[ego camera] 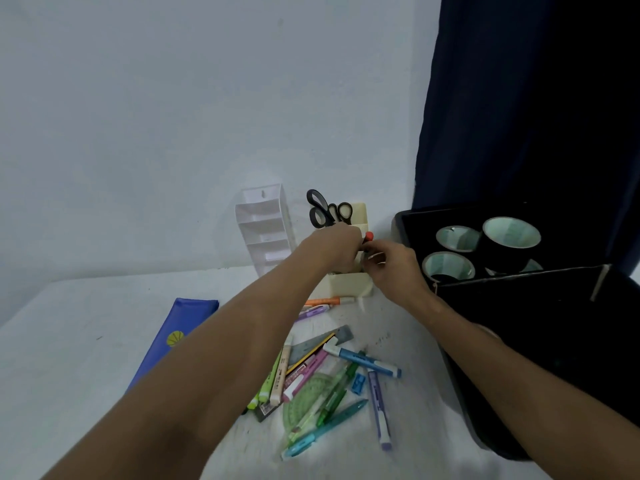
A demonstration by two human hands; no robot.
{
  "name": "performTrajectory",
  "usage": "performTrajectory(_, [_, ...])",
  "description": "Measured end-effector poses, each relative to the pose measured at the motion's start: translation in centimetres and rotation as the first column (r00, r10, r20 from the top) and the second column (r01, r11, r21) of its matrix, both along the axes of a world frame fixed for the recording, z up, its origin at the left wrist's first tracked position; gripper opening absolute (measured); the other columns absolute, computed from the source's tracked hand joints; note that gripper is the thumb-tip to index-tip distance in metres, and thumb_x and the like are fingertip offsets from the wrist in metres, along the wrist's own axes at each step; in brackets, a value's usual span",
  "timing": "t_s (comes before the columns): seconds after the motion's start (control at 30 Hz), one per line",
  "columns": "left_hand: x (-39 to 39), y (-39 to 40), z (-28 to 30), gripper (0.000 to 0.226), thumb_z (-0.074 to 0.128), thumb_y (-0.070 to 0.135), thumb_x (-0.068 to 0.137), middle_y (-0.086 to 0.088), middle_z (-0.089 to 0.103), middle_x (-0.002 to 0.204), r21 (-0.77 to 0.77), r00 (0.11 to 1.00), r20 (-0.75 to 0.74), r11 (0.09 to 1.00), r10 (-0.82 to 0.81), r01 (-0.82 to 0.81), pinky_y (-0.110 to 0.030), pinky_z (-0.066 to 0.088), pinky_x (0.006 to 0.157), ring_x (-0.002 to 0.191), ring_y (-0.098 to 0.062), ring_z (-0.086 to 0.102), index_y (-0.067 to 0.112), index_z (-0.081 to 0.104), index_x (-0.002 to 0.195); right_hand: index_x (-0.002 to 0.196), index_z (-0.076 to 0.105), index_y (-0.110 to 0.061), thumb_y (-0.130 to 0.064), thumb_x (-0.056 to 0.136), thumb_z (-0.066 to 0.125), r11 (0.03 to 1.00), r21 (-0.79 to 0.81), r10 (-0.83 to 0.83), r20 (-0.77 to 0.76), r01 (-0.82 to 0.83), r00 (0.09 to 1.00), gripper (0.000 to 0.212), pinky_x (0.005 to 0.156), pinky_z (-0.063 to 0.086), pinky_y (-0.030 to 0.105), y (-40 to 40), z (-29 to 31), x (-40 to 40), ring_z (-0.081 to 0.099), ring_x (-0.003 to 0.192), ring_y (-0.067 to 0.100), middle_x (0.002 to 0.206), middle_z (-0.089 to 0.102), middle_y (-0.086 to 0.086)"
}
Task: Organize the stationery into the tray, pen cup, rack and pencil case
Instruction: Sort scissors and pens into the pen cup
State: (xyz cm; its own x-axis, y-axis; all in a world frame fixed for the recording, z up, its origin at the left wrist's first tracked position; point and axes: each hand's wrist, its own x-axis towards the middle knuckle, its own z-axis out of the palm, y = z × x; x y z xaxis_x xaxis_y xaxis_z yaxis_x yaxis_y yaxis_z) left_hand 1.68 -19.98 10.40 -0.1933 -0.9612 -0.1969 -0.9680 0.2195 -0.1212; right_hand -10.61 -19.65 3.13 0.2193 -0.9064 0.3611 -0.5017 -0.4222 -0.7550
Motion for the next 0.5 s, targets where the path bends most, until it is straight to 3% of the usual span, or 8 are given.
performTrajectory(0.07, [0.6,0.2,-0.3,0.019,0.061,0.024,0.085,-0.007,0.063,0.077,0.002,0.999,-0.047,1.0,-0.005,0.005,-0.037,0.056,0.07,0.074,-0.025,0.06,0.009,0.069,0.094,0.113,0.069,-0.007,-0.003,0.085,0.065,0.999,0.038,0.034,-0.014,-0.033,0.999,0.028,0.08,0.05,0.019,0.3,0.1,0.1,0.063,0.081,0.011,0.101,0.072,0.007])
performTrajectory(0.17, [1.8,0.8,-0.3,0.037,0.066,0.023,0.082,-0.006,0.066,0.101,-0.029,0.99,-0.143,1.0,-0.008,0.004,-0.035,0.054,0.08,0.086,-0.02,0.058,0.012,0.065,0.118,0.121,0.064,-0.008,-0.004,0.082,0.07,0.984,0.13,0.12,0.022,-0.122,0.992,0.039,0.067,0.045,0.003,0.7,0.2,0.1,0.062,0.083,0.012,0.102,0.067,0.007])
performTrajectory(0.23, [2.9,1.8,0.3,0.041,0.068,0.025,0.081,-0.004,0.065,0.105,-0.096,0.976,-0.217,0.995,0.001,-0.023,-0.03,0.051,0.079,0.085,-0.017,0.055,0.013,0.064,0.12,0.121,0.063,-0.011,-0.004,0.081,0.071,0.984,0.13,0.12,0.038,-0.124,0.992,0.042,0.064,0.046,0.003,0.8,0.4,0.0,0.061,0.082,0.012,0.102,0.063,0.003])
performTrajectory(0.37, [6.3,5.8,1.2,0.038,0.066,0.025,0.082,0.0,0.065,0.109,-0.159,0.938,-0.331,0.973,0.106,-0.166,-0.027,0.047,0.083,0.091,-0.016,0.057,0.018,0.063,0.119,0.113,0.066,-0.012,-0.005,0.076,0.073,0.998,-0.009,0.058,0.03,-0.058,0.998,0.038,0.071,0.055,0.026,1.5,1.2,0.4,0.062,0.081,0.018,0.103,0.06,0.0])
performTrajectory(0.5, [10.5,10.8,0.6,0.035,0.067,0.025,0.083,0.002,0.065,0.108,-0.078,0.919,-0.322,0.961,0.228,-0.266,-0.022,0.042,0.079,0.084,-0.013,0.054,0.019,0.063,0.118,0.106,0.068,-0.015,-0.013,0.079,0.075,0.96,0.008,0.279,-0.069,-0.279,0.958,0.028,0.062,0.046,0.008,3.5,2.1,1.9,0.058,0.07,0.011,0.09,0.063,-0.004])
